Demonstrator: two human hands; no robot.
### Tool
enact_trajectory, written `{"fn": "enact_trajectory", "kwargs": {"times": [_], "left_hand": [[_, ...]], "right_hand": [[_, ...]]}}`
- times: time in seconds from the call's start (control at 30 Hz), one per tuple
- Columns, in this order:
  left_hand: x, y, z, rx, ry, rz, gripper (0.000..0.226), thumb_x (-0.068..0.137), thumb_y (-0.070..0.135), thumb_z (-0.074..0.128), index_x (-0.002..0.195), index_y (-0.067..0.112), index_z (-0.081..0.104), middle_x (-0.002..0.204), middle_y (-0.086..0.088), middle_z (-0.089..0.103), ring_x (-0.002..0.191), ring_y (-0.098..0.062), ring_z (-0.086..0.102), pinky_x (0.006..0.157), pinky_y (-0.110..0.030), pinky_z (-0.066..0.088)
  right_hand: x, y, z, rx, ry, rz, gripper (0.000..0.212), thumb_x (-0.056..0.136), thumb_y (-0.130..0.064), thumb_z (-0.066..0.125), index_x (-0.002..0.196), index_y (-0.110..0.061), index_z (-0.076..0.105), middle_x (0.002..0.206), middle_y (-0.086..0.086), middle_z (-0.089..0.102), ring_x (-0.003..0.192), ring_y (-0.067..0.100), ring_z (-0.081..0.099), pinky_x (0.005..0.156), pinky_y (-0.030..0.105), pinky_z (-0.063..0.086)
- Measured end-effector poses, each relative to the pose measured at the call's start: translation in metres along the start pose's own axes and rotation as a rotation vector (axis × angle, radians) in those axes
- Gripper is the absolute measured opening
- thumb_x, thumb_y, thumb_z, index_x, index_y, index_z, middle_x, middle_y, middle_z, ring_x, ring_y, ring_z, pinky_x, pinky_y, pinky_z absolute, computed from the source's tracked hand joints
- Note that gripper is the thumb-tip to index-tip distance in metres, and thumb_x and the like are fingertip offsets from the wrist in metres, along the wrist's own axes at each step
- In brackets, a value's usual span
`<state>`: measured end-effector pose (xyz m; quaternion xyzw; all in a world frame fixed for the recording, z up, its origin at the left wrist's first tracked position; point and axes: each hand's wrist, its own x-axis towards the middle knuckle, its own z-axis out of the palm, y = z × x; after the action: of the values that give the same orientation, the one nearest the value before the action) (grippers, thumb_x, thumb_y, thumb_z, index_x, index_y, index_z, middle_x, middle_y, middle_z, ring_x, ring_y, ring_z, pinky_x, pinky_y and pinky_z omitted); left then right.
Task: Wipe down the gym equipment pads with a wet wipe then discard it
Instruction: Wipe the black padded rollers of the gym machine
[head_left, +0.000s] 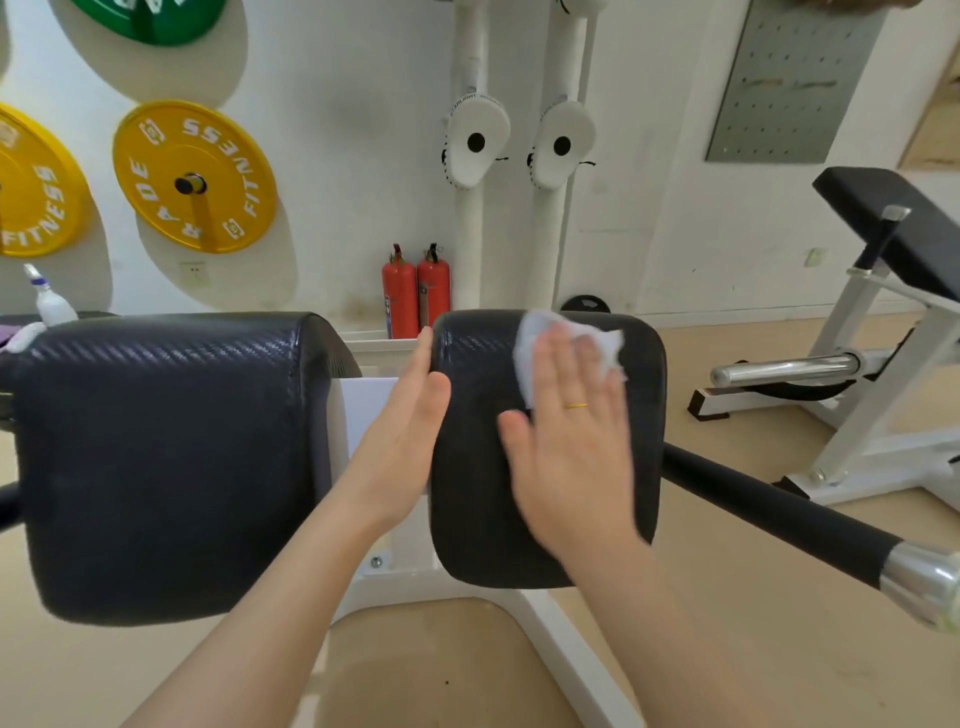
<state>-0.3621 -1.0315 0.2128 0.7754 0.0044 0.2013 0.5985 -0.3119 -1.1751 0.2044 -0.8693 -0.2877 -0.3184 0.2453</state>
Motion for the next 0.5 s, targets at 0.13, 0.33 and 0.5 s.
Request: {"fn": "enact_trajectory", "kwargs": {"times": [0.13, 0.33, 0.5], "left_hand": [[-0.011, 0.012, 0.006, -0.100, 0.028, -0.040, 0.075, 0.075, 0.081, 0.022, 0.140, 0.044, 0.025, 0.144, 0.016, 0.037, 0.126, 0.008, 0.038, 0.109, -0.019, 0.029], [-0.010, 0.014, 0.002, -0.166, 0.011, -0.097, 0.080, 0.073, 0.079, 0.014, 0.142, 0.040, 0.024, 0.150, 0.009, 0.030, 0.137, -0.008, 0.027, 0.114, -0.030, 0.019], [-0.005, 0.018, 0.005, -0.112, 0.053, -0.102, 0.069, 0.085, 0.062, 0.007, 0.145, 0.033, 0.020, 0.147, 0.020, 0.026, 0.137, -0.001, 0.023, 0.114, -0.024, 0.016]], "right_hand": [[-0.027, -0.032, 0.022, -0.038, -0.046, -0.234, 0.067, 0.089, -0.044, 0.036, 0.145, -0.012, 0.018, 0.153, 0.004, 0.013, 0.143, 0.019, 0.007, 0.116, 0.039, 0.005], [-0.035, -0.012, 0.019, -0.204, -0.127, -0.553, 0.071, 0.088, -0.054, 0.037, 0.145, -0.014, 0.024, 0.152, 0.001, 0.019, 0.141, 0.018, 0.018, 0.115, 0.037, 0.012], [-0.007, 0.015, -0.003, -0.182, -0.092, -0.192, 0.071, 0.088, -0.053, 0.025, 0.147, -0.016, 0.014, 0.151, -0.003, 0.005, 0.141, 0.011, -0.001, 0.115, 0.031, 0.001]]}}
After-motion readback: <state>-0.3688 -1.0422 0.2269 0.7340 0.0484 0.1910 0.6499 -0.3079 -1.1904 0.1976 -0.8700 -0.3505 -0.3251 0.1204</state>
